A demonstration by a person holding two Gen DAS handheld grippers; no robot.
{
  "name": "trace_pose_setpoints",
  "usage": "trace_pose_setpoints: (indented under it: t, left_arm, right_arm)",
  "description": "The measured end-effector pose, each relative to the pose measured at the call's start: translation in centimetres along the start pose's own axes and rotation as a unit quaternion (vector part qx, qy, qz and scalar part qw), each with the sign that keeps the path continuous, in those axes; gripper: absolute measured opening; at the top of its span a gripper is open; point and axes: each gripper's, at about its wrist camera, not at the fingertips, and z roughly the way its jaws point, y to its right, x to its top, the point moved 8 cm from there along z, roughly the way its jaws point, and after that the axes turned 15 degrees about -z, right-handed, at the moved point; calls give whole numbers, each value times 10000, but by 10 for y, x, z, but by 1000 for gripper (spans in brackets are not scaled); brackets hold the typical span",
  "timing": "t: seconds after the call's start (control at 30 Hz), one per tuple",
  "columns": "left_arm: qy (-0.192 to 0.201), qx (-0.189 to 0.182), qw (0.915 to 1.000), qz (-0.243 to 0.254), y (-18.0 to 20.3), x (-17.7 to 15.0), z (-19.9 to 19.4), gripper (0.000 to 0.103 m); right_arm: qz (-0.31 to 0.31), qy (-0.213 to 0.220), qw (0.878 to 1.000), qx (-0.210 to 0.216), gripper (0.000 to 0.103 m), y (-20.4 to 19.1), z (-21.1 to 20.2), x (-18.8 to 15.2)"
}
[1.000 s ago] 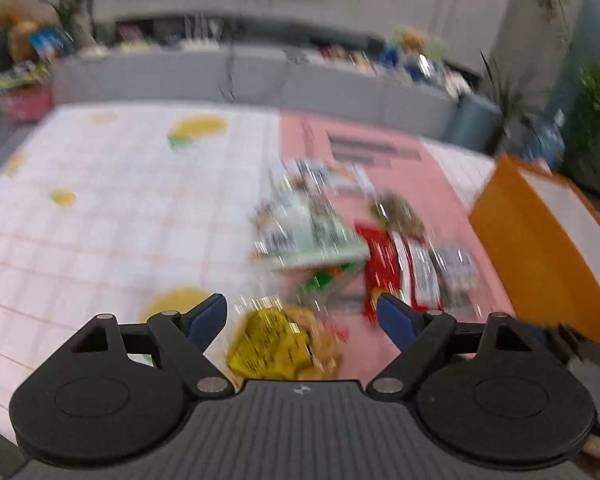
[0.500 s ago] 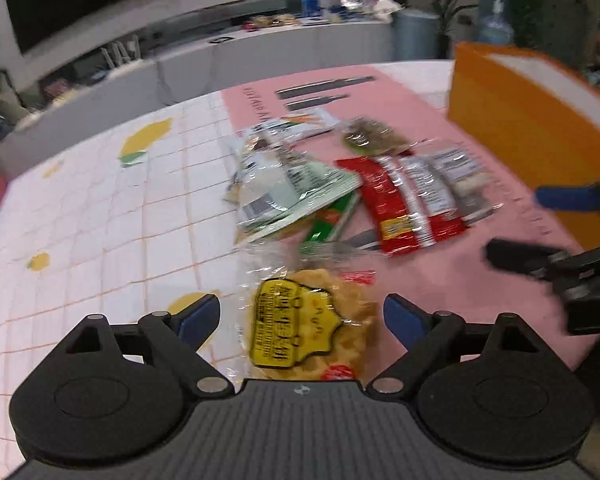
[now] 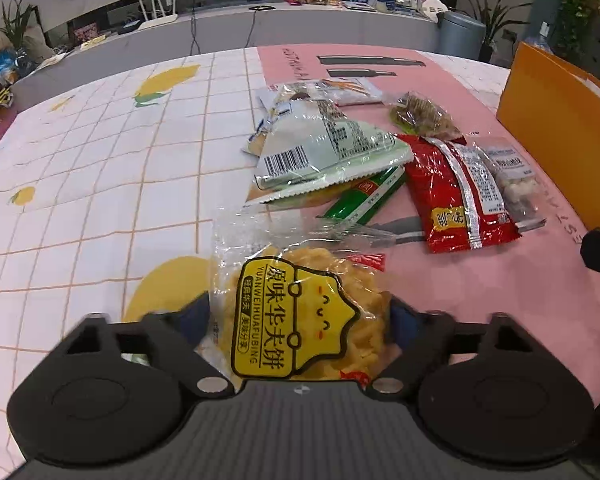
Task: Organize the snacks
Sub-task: 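Grasp the yellow-labelled bread bag with the left gripper while the right grasps the red spicy pack, then carry the red spicy pack into the orange box and open the right gripper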
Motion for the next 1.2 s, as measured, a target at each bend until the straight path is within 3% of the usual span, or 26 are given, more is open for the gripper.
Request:
trace_pose_setpoints:
  t: [0.27,0.4,0.57,0.67,0.97,1.2]
  left_arm:
    - [-135,67,9976,-671,-12,6,-3,85]
    - [-104,-229,9925,-1194,-21,14,-16,84]
    - [307,-433,9896,-1336,-22,29,-45,84]
    - [533,-518,9871,-1421,-23,37,-59,84]
    - [600,-540,9797,-1836,-33,49,-61,84]
    - [548,-422,9848,-1591,-24,43,-56,84]
  right_arm:
    - [29,49,10000,7,91,1,-2,1]
    - [190,134,9996,136,91,1,-2,4]
    - [382,517,9973,346,90,-8,-2,12]
    - [111,429,9984,339,86,-21,13,19]
    - [240,-227,9986,-404,84,-23,82,15]
    - [330,-479,9943,-892,86,-19,115,5]
